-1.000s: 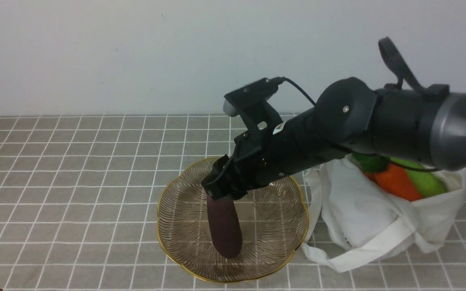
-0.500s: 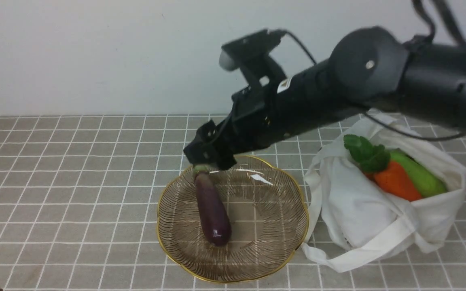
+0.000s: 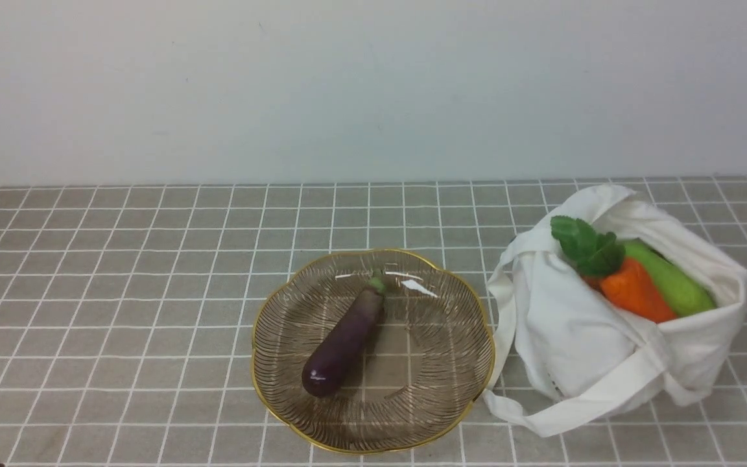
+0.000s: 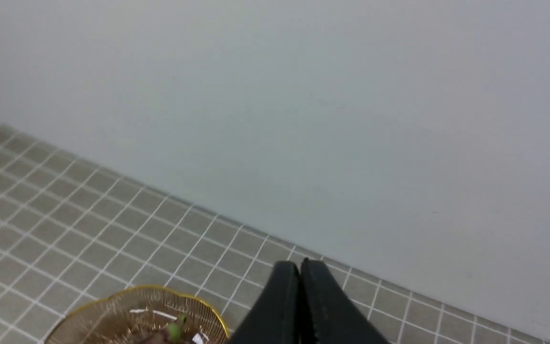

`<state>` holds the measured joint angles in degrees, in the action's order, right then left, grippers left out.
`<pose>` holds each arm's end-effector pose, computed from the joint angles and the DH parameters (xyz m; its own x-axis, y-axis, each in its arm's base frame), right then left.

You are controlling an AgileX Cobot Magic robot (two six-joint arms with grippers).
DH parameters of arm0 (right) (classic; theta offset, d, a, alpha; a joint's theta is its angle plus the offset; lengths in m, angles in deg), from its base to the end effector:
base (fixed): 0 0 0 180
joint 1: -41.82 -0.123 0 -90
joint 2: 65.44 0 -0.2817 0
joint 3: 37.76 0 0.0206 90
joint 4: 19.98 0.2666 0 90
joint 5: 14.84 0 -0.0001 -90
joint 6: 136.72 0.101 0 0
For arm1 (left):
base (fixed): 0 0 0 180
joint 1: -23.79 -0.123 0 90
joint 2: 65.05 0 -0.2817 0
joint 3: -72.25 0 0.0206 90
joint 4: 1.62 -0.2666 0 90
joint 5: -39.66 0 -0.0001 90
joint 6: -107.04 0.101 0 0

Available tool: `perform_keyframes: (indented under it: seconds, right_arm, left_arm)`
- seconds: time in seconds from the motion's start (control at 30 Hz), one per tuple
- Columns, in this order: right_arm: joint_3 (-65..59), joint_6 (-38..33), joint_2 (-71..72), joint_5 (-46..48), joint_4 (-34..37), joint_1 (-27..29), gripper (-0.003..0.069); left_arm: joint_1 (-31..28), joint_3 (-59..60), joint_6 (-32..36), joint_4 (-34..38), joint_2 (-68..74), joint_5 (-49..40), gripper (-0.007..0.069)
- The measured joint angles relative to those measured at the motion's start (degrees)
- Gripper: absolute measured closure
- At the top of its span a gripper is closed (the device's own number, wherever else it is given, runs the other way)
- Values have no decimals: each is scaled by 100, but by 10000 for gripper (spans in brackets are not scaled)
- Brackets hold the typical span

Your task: Take vegetables from bag on grey coffee tablecloth place on plate.

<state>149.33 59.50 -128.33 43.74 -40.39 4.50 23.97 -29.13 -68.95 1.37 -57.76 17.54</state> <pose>0.1530 0.0788 0.5033 -0.3386 -0.1484 -0.9291 -0.3309 0.9432 -0.0301 0.0810 -0.0022 0.1670 -0.3085 0.0226 -0.9510 0.0285 0.9995 0.0145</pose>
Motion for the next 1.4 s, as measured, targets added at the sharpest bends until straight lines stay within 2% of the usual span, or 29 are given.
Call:
perform_keyframes:
  seconds: [0.13, 0.17, 0.2, 0.23, 0.5, 0.7, 1.03, 1.1, 1.2, 1.27, 1.3, 1.4]
  right_arm:
    - [-894, 299, 1248, -153, 6, 0, 673]
    - [-1598, 482, 1971, -458, 6, 0, 674]
    - [-1598, 499, 1971, -503, 6, 0, 674]
    - [-2381, 658, 2680, -987, 6, 0, 673]
    - [-5274, 1191, 4990, -3235, 52, 0, 673]
    - [-6078, 1378, 5572, -4072, 116, 0, 673]
    - [-6189, 1385, 5577, -4316, 130, 0, 673]
    - [-6225, 1288, 5577, -4405, 192, 0, 673]
    - [-6250, 748, 5577, -4418, 619, 0, 673]
    - [-6250, -101, 5577, -4426, 1255, 0, 673]
    - [-6250, -166, 5577, -4426, 1255, 0, 673]
    - [-6250, -988, 5577, -4432, 1944, 0, 673]
  left_arm:
    - [0, 0, 0, 0, 0, 0, 629]
    - [0, 0, 0, 0, 0, 0, 629]
    - [0, 0, 0, 0, 0, 0, 629]
    - [0, 0, 0, 0, 0, 0, 629]
    - [0, 0, 0, 0, 0, 0, 629]
    - [0, 0, 0, 0, 0, 0, 629]
    - [0, 0, 0, 0, 0, 0, 629]
    - [0, 0, 0, 0, 0, 0, 629]
    - [0, 0, 0, 0, 0, 0, 629]
    - [0, 0, 0, 0, 0, 0, 629]
    - [0, 0, 0, 0, 0, 0, 629]
    - [0, 0, 0, 0, 0, 0, 629]
